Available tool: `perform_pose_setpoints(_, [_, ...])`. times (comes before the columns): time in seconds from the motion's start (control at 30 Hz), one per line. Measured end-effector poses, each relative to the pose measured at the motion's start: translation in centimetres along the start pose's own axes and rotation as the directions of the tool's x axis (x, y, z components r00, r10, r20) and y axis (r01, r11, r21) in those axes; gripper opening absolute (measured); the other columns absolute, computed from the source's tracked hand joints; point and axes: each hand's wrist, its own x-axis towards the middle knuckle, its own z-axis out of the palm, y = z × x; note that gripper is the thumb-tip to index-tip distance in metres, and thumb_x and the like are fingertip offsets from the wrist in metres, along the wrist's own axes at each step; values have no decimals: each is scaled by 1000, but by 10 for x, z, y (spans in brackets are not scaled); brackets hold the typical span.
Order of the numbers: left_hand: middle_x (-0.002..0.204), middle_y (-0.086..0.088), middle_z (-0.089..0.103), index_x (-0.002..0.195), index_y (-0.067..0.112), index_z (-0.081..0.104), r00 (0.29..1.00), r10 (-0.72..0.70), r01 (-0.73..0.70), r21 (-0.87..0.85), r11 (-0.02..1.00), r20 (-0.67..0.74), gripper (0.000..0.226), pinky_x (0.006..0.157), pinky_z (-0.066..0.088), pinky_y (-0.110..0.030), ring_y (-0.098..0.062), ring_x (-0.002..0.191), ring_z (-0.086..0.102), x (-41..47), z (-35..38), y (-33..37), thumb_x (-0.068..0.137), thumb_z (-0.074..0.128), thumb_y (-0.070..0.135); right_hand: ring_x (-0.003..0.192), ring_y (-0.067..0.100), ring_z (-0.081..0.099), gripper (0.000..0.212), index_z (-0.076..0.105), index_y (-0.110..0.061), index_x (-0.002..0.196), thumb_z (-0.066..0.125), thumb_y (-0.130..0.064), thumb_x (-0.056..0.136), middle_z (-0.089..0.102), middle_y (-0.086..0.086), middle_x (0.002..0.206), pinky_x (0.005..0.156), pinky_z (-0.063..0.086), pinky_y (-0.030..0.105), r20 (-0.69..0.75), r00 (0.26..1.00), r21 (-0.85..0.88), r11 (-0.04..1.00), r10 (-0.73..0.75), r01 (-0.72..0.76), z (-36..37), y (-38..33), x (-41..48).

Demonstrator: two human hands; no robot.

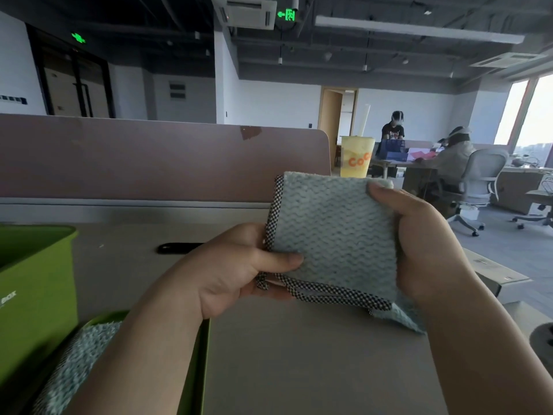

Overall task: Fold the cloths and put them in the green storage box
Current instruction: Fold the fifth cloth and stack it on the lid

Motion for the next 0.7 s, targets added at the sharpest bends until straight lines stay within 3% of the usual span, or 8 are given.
perform_pose_setpoints(0.07, [97,-2,76,103,12,68,1000,19,-18,12,1000,-25,27,61,56,-24,-14,82,73,0,-1,-1,76,67,5,84,27,71,24,70,-11,102,63,-27,85,75,9,97,68,58,40,36,998,-1,999,51,-51,-2,4,2])
perform_pose_setpoints(0.17, [102,2,76,104,14,70,995,93,-92,3,996,-40,35,73,54,-23,-10,91,71,-1,1,0,71,71,24,76,23,71,14,71,-12,94,65,-22,86,74,8,92,64,58,36,29,999,-84,996,42,-40,-3,7,5])
perform_pose_setpoints(0.3, [95,4,77,89,19,76,946,179,-208,-82,975,-269,30,82,54,-30,-9,88,72,2,9,6,74,62,41,76,23,72,22,70,-4,103,65,-17,86,75,12,97,65,61,35,68,996,-82,995,54,-49,2,9,2])
perform_pose_setpoints(0.4, [86,7,77,76,24,77,872,201,-249,-50,967,-447,22,80,53,-31,-9,82,72,6,12,7,85,63,38,81,25,73,21,71,-6,100,64,-23,87,75,12,100,77,60,43,74,994,-89,993,86,-79,5,12,4])
perform_pose_setpoints(0.5, [83,0,77,73,16,75,833,161,-262,-121,958,-529,25,81,55,-38,-17,79,72,9,7,6,87,64,33,91,24,73,35,69,-9,106,63,-37,85,76,8,102,83,57,42,190,950,-154,963,248,-220,3,14,2])
perform_pose_setpoints(0.6, [90,-6,77,79,17,76,848,90,-213,-180,960,-523,24,85,55,-49,-27,88,72,12,-3,3,87,64,36,100,27,71,45,63,-1,115,64,-32,82,73,12,109,83,59,39,325,876,-231,928,356,-292,1,22,0])
perform_pose_setpoints(0.7, [94,-6,77,96,15,73,898,-57,-112,-351,930,-437,30,71,57,-35,-24,84,73,12,-7,-2,90,59,40,99,31,70,44,61,5,117,65,-22,82,72,17,111,79,60,37,325,890,-180,945,320,-274,4,29,1])
